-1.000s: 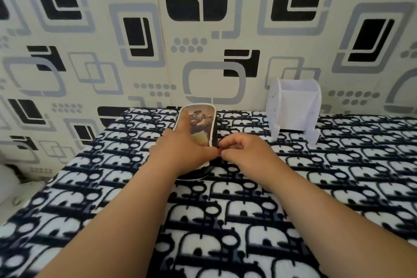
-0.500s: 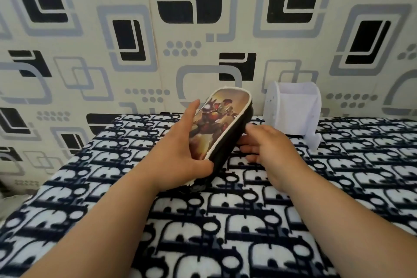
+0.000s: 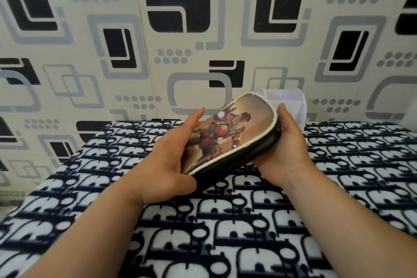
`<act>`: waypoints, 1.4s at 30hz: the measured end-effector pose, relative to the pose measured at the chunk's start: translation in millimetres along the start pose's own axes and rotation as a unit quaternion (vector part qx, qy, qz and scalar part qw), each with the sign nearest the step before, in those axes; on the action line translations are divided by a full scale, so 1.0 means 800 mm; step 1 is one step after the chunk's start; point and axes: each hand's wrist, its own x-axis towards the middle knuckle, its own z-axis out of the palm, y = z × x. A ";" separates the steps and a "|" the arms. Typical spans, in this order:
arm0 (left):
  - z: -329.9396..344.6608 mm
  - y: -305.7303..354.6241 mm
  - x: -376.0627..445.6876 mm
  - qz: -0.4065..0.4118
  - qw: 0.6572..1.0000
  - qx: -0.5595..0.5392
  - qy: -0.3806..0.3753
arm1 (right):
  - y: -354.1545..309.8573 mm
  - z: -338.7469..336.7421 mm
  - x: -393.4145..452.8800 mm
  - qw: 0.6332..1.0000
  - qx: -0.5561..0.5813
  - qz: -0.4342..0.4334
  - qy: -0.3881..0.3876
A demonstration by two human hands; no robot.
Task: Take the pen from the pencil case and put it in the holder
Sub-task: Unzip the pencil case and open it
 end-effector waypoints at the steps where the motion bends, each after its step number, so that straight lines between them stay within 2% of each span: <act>1: 0.000 0.001 -0.001 0.000 1.000 0.002 -0.002 | -0.002 0.000 -0.001 1.000 0.005 0.016 -0.011; 6: -0.001 0.004 -0.003 0.000 1.000 0.020 -0.004 | -0.013 -0.006 -0.004 0.995 0.000 0.073 -0.063; 12: 0.000 0.003 -0.004 0.002 0.999 0.036 -0.025 | -0.019 -0.009 -0.005 0.992 -0.015 0.097 -0.074; 23: 0.001 -0.004 -0.004 0.032 0.999 0.009 -0.027 | -0.026 -0.005 -0.006 0.996 -0.043 0.021 -0.074; 31: 0.002 -0.004 -0.001 0.061 0.995 0.085 -0.005 | -0.029 -0.004 -0.010 0.992 -0.090 0.017 -0.082; 42: 0.001 -0.002 -0.001 0.071 0.992 0.107 0.003 | -0.029 -0.004 -0.008 0.992 -0.117 -0.040 -0.039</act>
